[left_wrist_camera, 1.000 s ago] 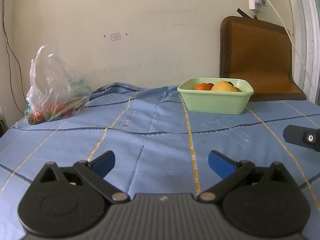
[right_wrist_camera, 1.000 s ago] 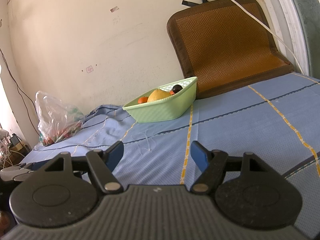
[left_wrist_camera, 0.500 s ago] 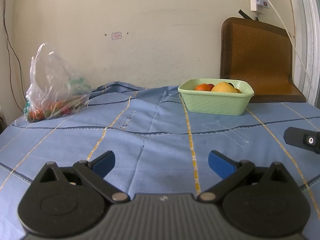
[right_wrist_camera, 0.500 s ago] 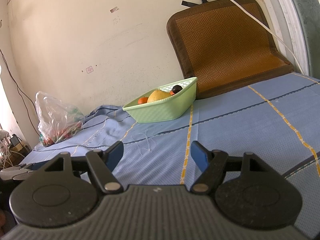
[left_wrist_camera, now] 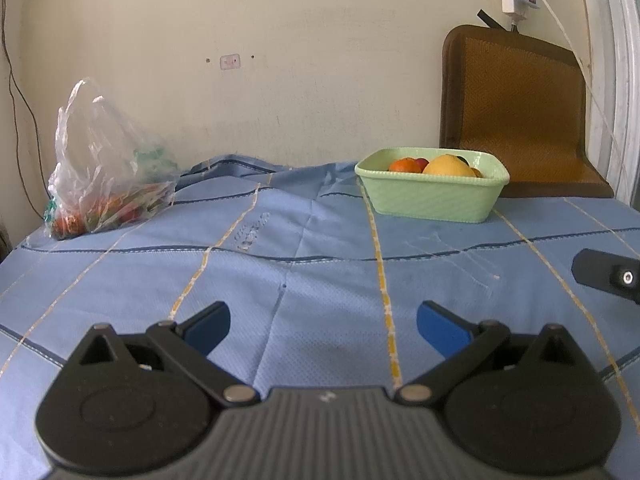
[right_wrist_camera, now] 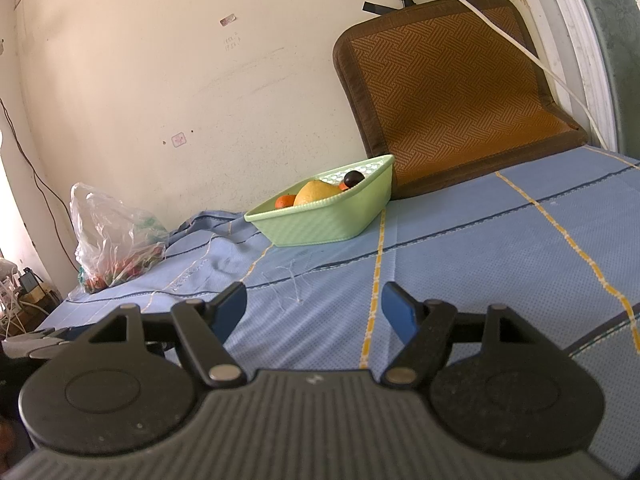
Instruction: Organize fruits
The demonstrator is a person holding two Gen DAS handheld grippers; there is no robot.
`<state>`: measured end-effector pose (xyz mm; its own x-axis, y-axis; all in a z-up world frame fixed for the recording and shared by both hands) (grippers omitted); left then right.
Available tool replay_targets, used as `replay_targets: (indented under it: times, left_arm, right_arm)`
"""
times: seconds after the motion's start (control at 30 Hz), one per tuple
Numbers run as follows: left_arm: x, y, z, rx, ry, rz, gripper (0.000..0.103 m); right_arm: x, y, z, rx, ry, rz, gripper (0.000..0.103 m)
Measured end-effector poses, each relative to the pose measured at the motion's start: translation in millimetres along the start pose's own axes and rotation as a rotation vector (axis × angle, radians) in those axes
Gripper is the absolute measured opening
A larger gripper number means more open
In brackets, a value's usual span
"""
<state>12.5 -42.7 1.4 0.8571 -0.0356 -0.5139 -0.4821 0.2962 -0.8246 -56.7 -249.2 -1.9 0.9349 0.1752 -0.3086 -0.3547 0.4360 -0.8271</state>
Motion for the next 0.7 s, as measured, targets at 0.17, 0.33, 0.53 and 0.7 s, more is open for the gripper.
replay_targets:
  times: [0.17,0.33,0.53,0.7]
  left_arm:
    - [6.2,-0.7,-2.0,0.016,0.013,0.039,0.103]
    - [11.5,-0.4,-12.2,0.078,0.014,0.077,0.103]
    - [9.9,0.5,-17.0,0.110,0.009,0.069,0.103]
    - [10.4,-0.2,-16.3,0.104,0.009,0.070,0.103]
  right_arm:
    - [-0.1,-0.2,0.3,0.000,0.000,0.001,0.077]
    - [1.0,0.6,0.6,-0.007,0.005,0.004,0.077]
    - [1.5,0.6,0.3,-0.006,0.008,0.004,0.077]
    - [1.6,0.4,0.3,-0.006,0.008,0.004,0.077]
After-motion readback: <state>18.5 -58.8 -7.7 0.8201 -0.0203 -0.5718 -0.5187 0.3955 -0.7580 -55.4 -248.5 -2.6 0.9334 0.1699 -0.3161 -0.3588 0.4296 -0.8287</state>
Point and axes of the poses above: each gripper's, at about its wrist camera, not at the fingertips, and x roughly the way its jaws point, z to its left, y to its underside, the point moved 2 cm from there along x, roughly the way its jaws point, and after that the axes turned 10 degrees about x, right-handed, at the moved point
